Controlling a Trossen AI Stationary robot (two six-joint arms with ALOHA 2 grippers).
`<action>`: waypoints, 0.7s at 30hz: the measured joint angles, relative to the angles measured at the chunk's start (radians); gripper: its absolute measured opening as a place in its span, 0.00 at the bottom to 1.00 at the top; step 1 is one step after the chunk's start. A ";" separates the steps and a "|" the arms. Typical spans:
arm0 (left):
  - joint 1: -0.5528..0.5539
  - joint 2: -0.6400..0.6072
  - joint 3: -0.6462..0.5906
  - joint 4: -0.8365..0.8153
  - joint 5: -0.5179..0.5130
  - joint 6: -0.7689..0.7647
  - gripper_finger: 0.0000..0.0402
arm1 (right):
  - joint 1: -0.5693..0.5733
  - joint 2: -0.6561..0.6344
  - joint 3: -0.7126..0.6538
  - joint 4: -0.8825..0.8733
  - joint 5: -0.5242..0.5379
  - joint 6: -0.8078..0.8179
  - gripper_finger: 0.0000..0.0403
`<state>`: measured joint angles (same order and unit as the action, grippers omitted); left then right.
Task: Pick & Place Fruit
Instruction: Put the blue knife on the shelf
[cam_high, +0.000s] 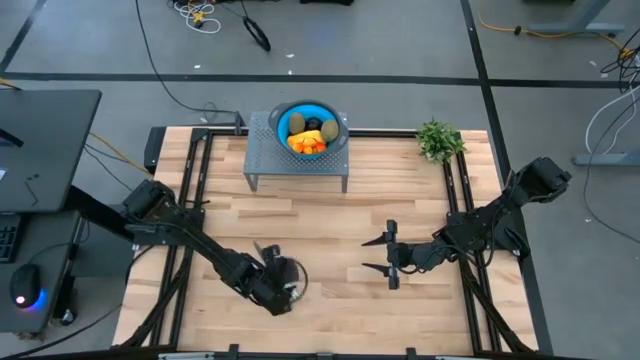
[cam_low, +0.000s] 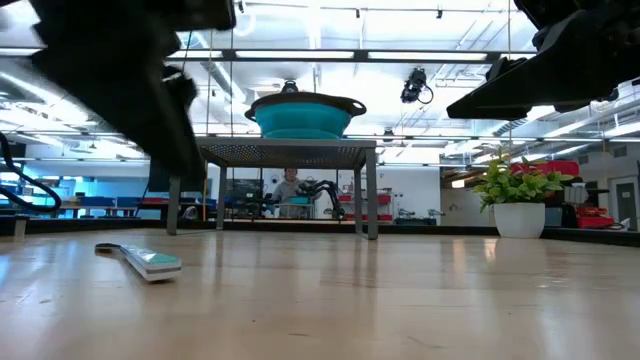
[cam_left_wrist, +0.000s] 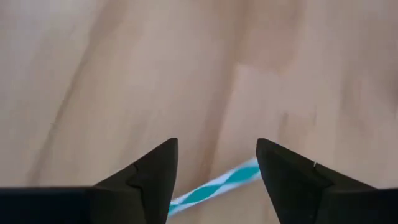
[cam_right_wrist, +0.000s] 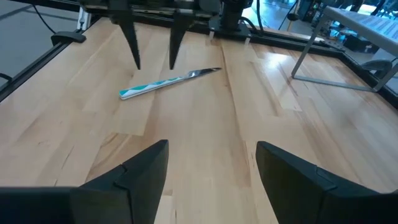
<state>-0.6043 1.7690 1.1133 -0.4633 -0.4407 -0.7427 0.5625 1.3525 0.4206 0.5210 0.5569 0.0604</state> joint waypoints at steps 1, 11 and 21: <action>0.001 0.000 0.000 0.001 -0.019 -0.121 0.57 | 0.000 0.000 0.000 0.004 0.004 -0.011 0.63; -0.064 0.000 -0.002 -0.033 -0.001 -0.840 0.49 | -0.008 0.000 0.000 0.072 0.025 -0.133 0.63; -0.054 0.000 -0.002 -0.179 0.067 -1.179 0.47 | -0.024 0.000 0.000 0.085 -0.064 -0.212 0.63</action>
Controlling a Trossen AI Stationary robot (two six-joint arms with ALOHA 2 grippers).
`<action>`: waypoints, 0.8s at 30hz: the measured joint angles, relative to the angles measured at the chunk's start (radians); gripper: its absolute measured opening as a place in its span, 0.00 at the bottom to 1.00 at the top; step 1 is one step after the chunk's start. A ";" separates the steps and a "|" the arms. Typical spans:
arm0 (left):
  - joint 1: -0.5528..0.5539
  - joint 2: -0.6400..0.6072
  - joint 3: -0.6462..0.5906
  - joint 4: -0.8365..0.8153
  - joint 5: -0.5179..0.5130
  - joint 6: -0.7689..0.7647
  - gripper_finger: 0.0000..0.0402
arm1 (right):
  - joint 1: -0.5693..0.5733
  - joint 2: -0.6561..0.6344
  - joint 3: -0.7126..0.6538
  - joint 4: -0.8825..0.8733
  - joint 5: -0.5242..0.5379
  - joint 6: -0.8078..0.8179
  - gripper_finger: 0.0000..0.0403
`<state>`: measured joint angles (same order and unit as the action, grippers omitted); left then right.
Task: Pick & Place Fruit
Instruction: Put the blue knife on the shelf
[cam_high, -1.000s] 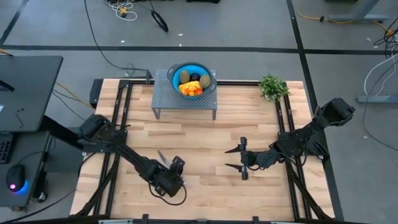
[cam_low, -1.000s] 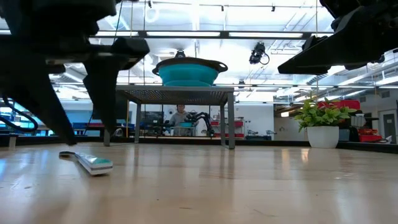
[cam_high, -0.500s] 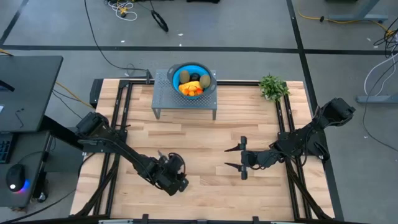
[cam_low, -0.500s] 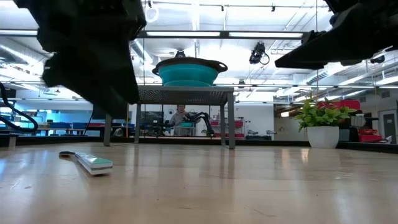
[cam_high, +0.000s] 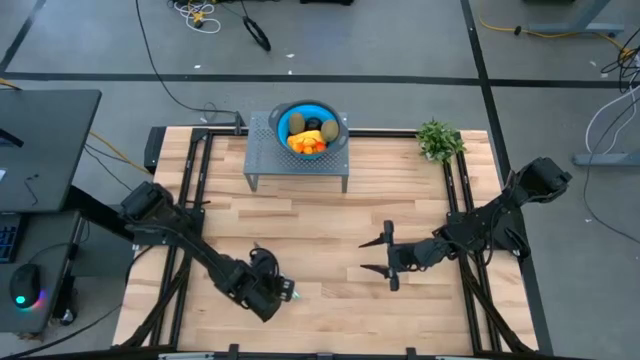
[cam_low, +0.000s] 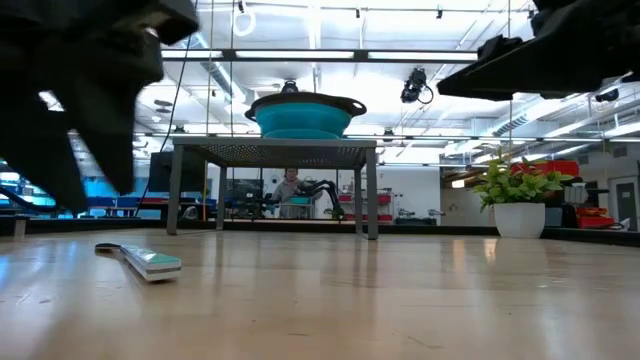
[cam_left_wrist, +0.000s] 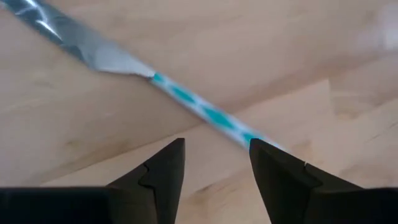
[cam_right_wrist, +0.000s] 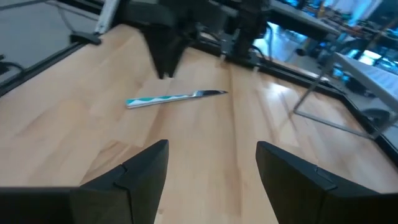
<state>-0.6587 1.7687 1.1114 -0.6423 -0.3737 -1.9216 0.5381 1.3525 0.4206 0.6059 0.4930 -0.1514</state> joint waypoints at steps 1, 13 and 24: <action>0.011 0.000 0.000 0.009 0.002 -0.002 0.48 | 0.000 0.000 0.000 0.000 -0.011 -0.007 0.63; 0.132 0.000 0.000 -0.029 0.145 0.028 0.49 | -0.003 0.000 0.000 -0.015 -0.020 -0.149 0.63; 0.146 0.000 -0.013 -0.081 0.146 -0.030 0.49 | -0.029 0.000 0.000 -0.027 0.003 -0.226 0.63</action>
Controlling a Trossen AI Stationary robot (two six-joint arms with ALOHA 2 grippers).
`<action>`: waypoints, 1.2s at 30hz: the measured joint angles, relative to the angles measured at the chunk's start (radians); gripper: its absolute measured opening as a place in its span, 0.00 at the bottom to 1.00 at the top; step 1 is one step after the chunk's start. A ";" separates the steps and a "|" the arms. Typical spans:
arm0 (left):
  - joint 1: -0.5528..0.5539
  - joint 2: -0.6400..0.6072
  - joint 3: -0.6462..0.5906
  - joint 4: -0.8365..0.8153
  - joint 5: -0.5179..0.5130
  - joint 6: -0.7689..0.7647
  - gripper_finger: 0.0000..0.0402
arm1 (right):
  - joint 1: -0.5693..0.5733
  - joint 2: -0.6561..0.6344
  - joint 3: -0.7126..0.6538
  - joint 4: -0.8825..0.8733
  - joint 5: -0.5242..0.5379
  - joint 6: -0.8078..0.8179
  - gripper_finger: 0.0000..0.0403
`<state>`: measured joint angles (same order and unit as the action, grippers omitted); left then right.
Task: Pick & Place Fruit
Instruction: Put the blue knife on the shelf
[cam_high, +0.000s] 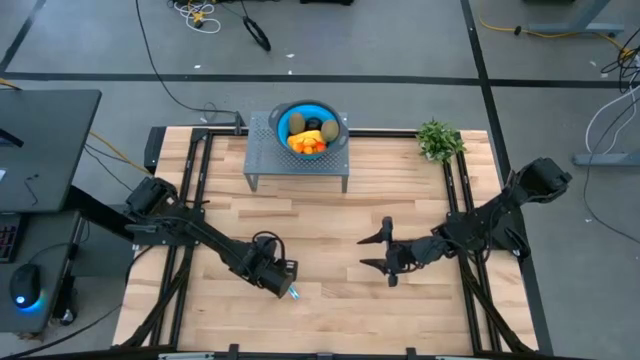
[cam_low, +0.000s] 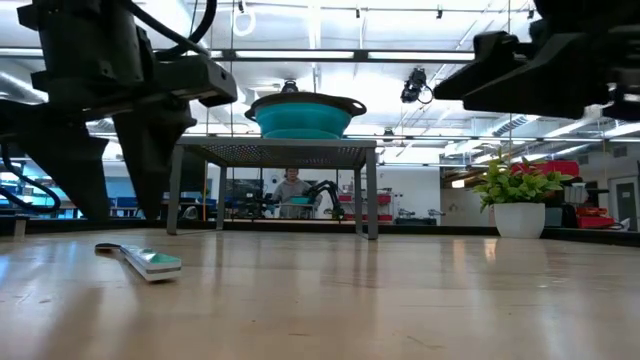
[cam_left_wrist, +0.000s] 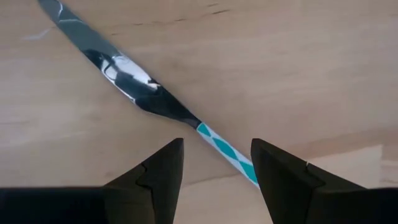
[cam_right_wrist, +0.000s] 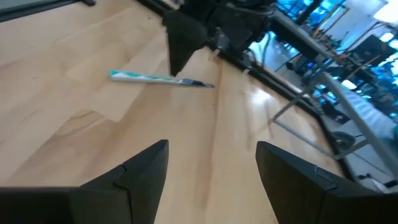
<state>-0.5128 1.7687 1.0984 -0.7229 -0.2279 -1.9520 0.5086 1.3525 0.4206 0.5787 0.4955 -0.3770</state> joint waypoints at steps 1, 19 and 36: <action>0.000 0.000 -0.001 0.003 -0.004 -0.004 0.49 | -0.007 0.000 0.000 0.011 0.001 -0.006 0.63; -0.001 0.018 -0.040 0.060 0.023 -0.190 0.49 | -0.118 0.000 0.000 0.055 -0.119 -0.089 0.63; -0.001 0.091 0.017 -0.018 0.071 -0.138 0.34 | -0.149 0.000 0.000 0.076 -0.244 -0.068 0.63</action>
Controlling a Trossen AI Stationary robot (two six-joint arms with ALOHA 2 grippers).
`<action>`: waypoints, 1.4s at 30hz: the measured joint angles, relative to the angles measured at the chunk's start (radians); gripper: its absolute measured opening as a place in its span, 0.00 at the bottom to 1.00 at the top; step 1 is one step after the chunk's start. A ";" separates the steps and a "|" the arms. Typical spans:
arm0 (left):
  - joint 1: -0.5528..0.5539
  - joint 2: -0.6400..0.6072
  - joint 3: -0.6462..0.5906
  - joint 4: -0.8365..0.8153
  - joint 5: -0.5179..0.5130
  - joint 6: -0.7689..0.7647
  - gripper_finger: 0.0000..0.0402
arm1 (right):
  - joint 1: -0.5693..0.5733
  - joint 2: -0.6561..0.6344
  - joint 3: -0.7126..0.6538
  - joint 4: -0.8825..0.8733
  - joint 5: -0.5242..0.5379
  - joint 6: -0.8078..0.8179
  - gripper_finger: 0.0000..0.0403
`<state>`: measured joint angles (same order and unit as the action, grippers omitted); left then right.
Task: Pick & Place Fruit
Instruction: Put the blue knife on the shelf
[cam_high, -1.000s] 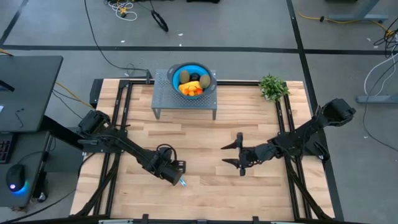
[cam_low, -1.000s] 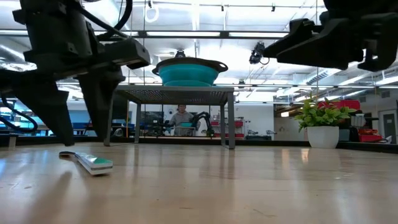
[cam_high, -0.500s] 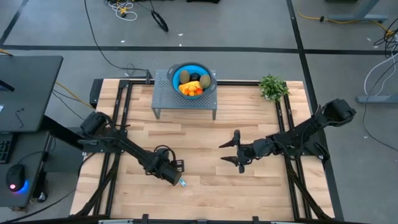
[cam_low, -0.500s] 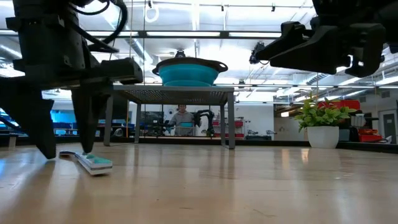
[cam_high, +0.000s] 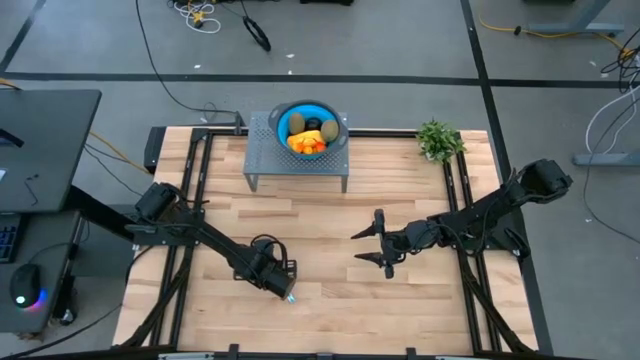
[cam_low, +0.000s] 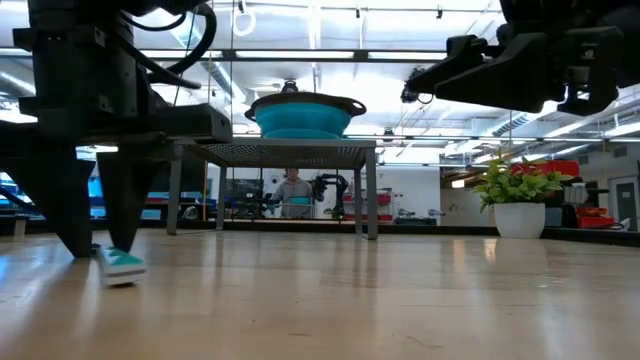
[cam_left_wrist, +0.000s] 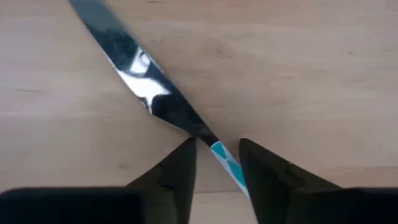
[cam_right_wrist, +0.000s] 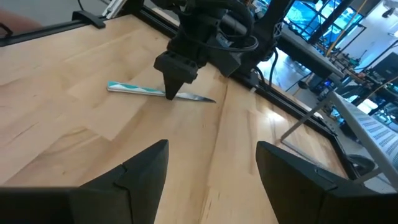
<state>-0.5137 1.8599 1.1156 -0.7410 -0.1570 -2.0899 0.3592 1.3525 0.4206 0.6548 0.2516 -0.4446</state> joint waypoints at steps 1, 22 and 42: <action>0.000 0.000 0.000 -0.003 0.002 0.002 0.31 | 0.000 0.000 0.000 -0.001 0.000 0.004 0.63; 0.047 -0.008 0.000 -0.063 0.054 0.218 0.13 | 0.001 0.000 0.000 -0.075 -0.001 0.115 0.63; 0.130 -0.274 -0.001 -0.190 -0.048 0.291 0.06 | 0.001 0.000 0.000 -0.090 -0.001 0.121 0.63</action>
<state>-0.3834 1.5859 1.1145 -0.9311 -0.2047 -1.7988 0.3603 1.3525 0.4202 0.5648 0.2508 -0.3233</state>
